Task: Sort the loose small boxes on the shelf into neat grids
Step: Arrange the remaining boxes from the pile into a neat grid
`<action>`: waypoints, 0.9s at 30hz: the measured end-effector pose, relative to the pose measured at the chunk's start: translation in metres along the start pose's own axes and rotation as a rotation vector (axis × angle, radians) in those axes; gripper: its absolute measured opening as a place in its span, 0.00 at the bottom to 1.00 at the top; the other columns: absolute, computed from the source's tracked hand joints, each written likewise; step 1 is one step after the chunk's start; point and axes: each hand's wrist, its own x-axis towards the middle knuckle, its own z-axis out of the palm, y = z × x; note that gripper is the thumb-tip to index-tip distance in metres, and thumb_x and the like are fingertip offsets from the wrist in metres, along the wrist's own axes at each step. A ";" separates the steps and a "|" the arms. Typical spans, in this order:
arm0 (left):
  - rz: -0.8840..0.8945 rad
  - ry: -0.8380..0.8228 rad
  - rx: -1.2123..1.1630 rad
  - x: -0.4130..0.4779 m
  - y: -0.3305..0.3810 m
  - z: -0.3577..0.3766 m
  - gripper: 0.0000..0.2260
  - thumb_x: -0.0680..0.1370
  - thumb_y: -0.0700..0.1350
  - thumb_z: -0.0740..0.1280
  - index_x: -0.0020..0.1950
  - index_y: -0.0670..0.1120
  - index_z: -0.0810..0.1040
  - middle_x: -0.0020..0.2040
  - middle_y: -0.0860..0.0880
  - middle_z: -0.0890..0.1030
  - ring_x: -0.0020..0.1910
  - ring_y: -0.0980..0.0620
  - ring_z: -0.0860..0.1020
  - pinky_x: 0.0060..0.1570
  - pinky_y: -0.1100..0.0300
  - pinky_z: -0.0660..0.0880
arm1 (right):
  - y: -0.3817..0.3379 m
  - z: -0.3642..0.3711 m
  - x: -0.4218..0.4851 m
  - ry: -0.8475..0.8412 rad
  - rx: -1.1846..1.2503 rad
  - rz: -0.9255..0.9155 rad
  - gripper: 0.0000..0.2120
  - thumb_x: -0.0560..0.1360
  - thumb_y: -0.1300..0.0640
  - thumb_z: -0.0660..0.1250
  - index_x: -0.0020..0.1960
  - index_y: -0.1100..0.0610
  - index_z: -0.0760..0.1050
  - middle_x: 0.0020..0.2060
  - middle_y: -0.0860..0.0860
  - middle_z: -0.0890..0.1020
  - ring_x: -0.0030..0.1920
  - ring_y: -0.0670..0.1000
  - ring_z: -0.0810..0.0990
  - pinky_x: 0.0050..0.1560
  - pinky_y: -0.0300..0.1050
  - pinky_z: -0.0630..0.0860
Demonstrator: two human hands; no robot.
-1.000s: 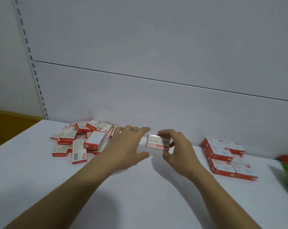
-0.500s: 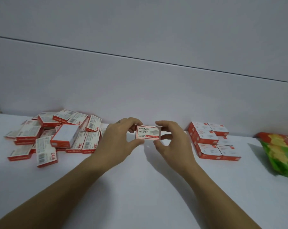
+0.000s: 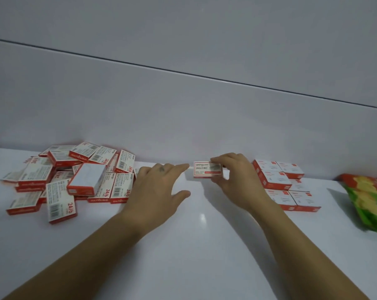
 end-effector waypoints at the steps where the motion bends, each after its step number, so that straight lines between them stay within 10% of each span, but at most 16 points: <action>1: 0.005 -0.031 0.032 0.000 0.001 0.001 0.24 0.76 0.58 0.65 0.71 0.56 0.67 0.64 0.55 0.75 0.63 0.51 0.71 0.63 0.55 0.61 | 0.009 0.000 0.007 -0.053 -0.030 0.071 0.18 0.73 0.58 0.71 0.63 0.54 0.77 0.58 0.50 0.80 0.58 0.52 0.73 0.55 0.38 0.66; 16: 0.068 -0.096 0.095 0.000 -0.002 0.012 0.18 0.78 0.58 0.59 0.66 0.54 0.72 0.61 0.55 0.77 0.62 0.52 0.71 0.62 0.52 0.60 | 0.032 0.018 0.013 -0.040 -0.111 0.288 0.12 0.76 0.59 0.66 0.57 0.55 0.81 0.57 0.52 0.76 0.54 0.55 0.76 0.47 0.41 0.66; 27: 0.019 -0.113 0.291 0.011 -0.012 -0.014 0.18 0.79 0.58 0.55 0.67 0.55 0.69 0.64 0.54 0.73 0.64 0.51 0.68 0.62 0.53 0.59 | -0.012 0.024 0.003 0.133 -0.305 -0.063 0.10 0.71 0.56 0.68 0.50 0.57 0.81 0.47 0.54 0.82 0.48 0.58 0.78 0.50 0.50 0.72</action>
